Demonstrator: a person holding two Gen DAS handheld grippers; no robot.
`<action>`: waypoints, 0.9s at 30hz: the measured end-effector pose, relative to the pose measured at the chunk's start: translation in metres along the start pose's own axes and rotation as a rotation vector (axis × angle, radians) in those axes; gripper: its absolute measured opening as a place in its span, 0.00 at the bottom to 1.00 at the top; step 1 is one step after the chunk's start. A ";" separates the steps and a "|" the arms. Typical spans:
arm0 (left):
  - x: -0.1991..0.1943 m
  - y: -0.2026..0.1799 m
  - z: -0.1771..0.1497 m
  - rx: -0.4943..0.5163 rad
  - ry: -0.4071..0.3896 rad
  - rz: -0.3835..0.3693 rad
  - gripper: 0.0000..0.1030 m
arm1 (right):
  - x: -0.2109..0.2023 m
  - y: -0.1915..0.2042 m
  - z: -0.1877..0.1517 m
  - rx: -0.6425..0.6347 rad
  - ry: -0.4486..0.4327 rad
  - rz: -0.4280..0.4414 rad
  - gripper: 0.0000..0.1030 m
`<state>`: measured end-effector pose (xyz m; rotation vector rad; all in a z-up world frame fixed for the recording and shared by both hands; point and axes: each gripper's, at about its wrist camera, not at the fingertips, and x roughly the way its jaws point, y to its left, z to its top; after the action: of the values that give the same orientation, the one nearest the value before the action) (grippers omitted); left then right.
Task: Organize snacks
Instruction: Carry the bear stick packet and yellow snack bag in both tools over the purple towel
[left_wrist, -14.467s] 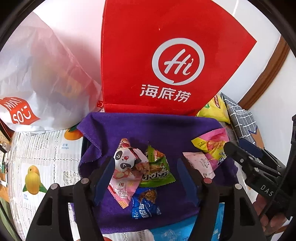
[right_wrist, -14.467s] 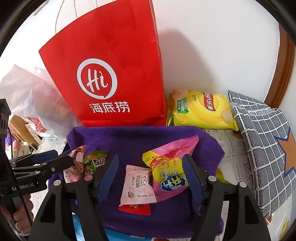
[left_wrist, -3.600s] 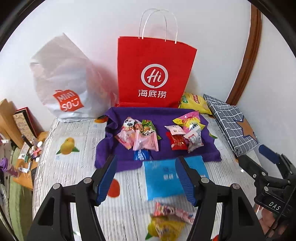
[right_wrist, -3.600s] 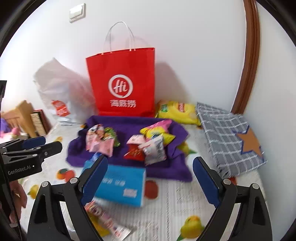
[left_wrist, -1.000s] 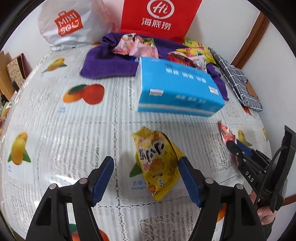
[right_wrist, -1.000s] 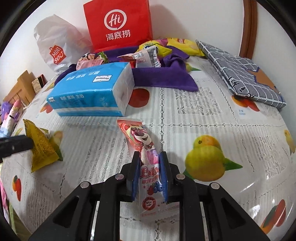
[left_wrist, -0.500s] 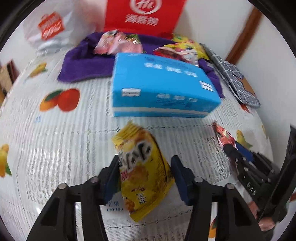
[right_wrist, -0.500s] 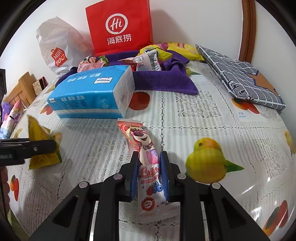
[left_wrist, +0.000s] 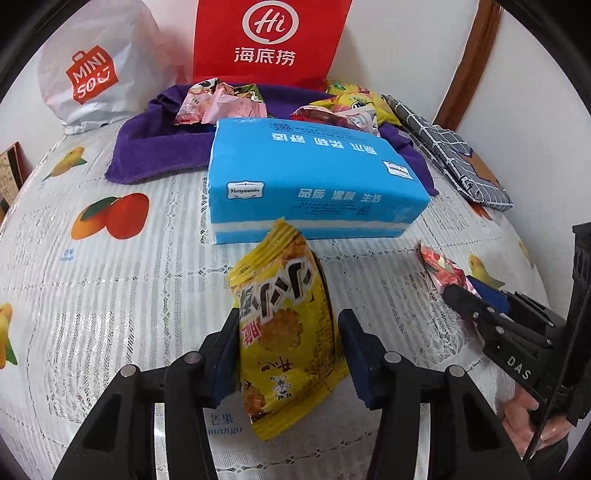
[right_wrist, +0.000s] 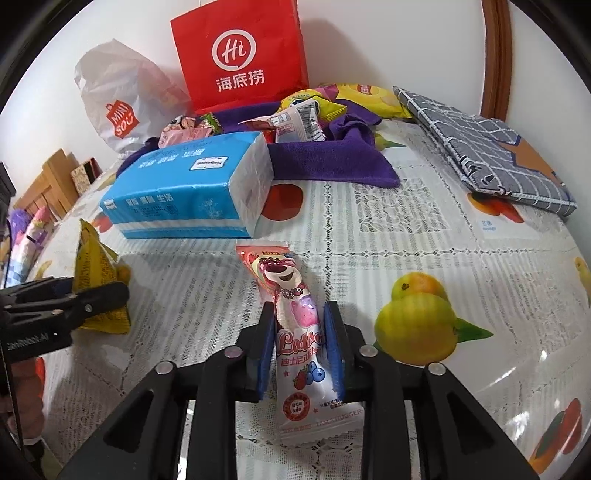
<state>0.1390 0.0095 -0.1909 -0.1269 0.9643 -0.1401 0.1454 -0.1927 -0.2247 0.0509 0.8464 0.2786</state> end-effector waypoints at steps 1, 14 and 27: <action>-0.001 0.001 0.000 -0.007 0.001 -0.005 0.46 | 0.000 0.000 0.000 0.000 0.000 0.014 0.35; -0.016 0.007 0.001 -0.013 0.000 -0.018 0.45 | 0.005 0.015 0.005 -0.084 0.021 -0.050 0.17; -0.063 0.008 0.018 -0.030 -0.053 -0.030 0.45 | -0.040 0.030 0.012 -0.057 0.015 0.005 0.17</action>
<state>0.1189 0.0288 -0.1312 -0.1718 0.9119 -0.1489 0.1228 -0.1733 -0.1830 -0.0018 0.8526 0.3081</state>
